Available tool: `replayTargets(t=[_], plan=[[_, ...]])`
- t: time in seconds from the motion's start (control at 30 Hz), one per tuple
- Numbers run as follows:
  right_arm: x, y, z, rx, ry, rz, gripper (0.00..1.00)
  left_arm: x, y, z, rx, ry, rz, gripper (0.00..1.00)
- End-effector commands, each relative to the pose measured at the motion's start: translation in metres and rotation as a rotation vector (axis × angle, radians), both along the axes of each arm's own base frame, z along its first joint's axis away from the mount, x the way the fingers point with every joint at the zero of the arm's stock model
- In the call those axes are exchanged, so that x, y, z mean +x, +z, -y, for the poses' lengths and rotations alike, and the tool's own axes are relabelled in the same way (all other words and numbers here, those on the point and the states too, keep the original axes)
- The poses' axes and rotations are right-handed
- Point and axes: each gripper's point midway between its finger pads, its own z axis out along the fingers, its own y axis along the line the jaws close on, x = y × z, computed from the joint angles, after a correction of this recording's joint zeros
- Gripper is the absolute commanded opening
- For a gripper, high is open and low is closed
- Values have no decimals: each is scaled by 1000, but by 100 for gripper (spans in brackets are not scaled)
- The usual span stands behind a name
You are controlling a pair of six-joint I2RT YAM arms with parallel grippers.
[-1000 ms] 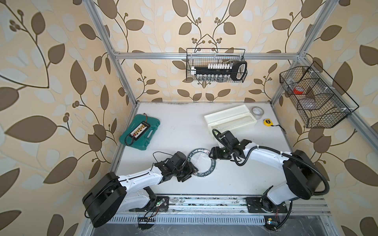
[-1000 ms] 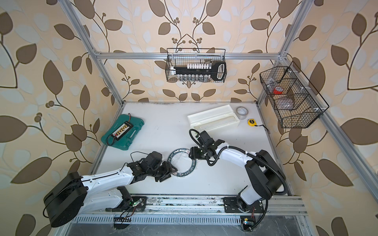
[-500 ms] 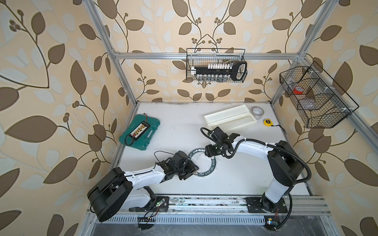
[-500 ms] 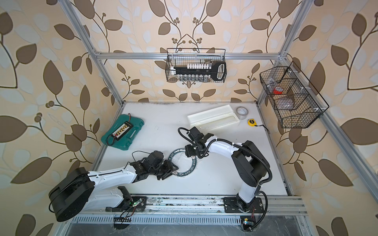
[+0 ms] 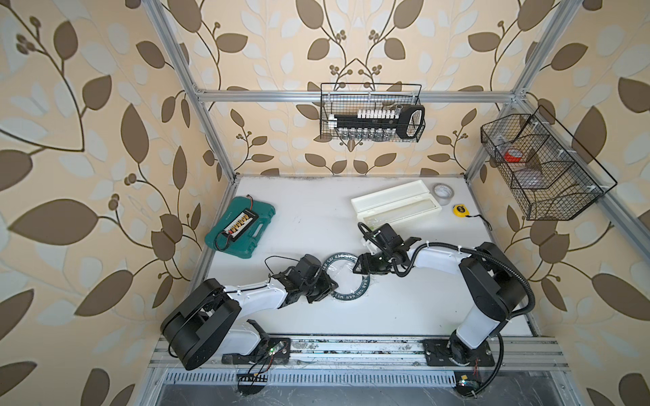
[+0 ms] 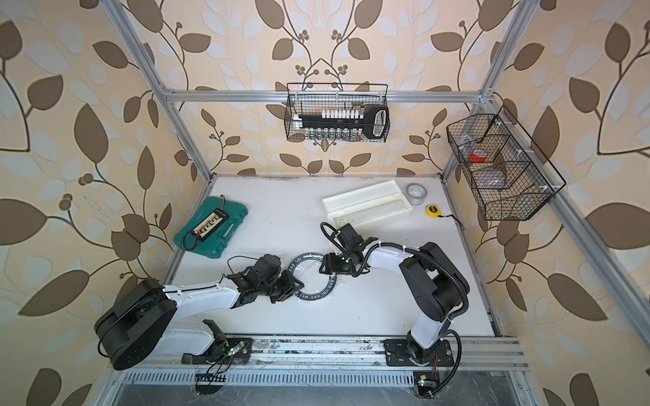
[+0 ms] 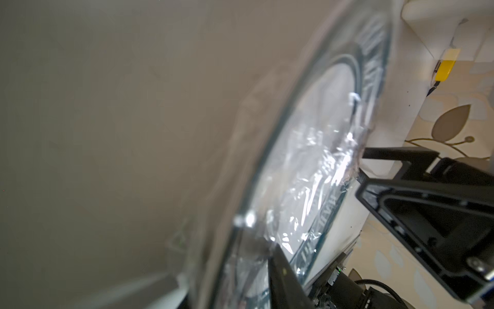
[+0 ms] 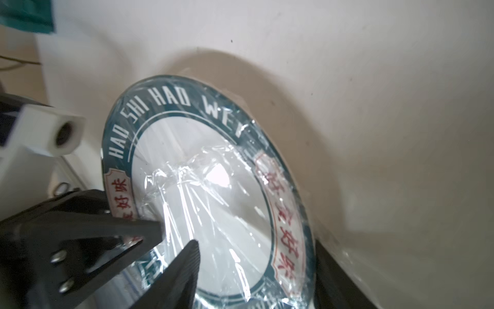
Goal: Wrap the plate with plastic wrap
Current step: Pick up the plate at the center of the board, then place the plate at the center of the board.
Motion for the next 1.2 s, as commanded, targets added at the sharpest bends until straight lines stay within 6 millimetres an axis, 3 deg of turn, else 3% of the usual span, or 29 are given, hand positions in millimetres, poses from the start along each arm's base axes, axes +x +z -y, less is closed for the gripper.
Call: replayTargets(t=[0.0, 0.2, 0.3, 0.5, 0.63, 0.77, 1.0, 1.17], plan=[[-17, 48, -34, 368, 68, -73, 62, 6, 4, 10, -30, -42, 44, 23], [-2, 95, -31, 637, -42, -59, 60, 17, 30, 23, -148, -34, 119, 1], [2, 106, -29, 693, -82, -59, 59, 25, 51, 28, -233, -6, 155, 0], [12, 70, 2, 505, -187, -67, 63, 35, 84, 27, -370, 34, 217, 0], [15, 66, 4, 487, -220, -92, 66, 35, 87, 32, -397, 14, 221, 0], [24, 49, 37, 377, -334, -96, 69, 36, 83, 27, -388, 35, 228, 0], [16, 50, 60, 295, -301, -96, 70, 34, 82, 28, -385, 15, 230, 0], [13, 58, 49, 305, -265, -95, 69, 33, 83, 31, -394, 4, 232, 0]])
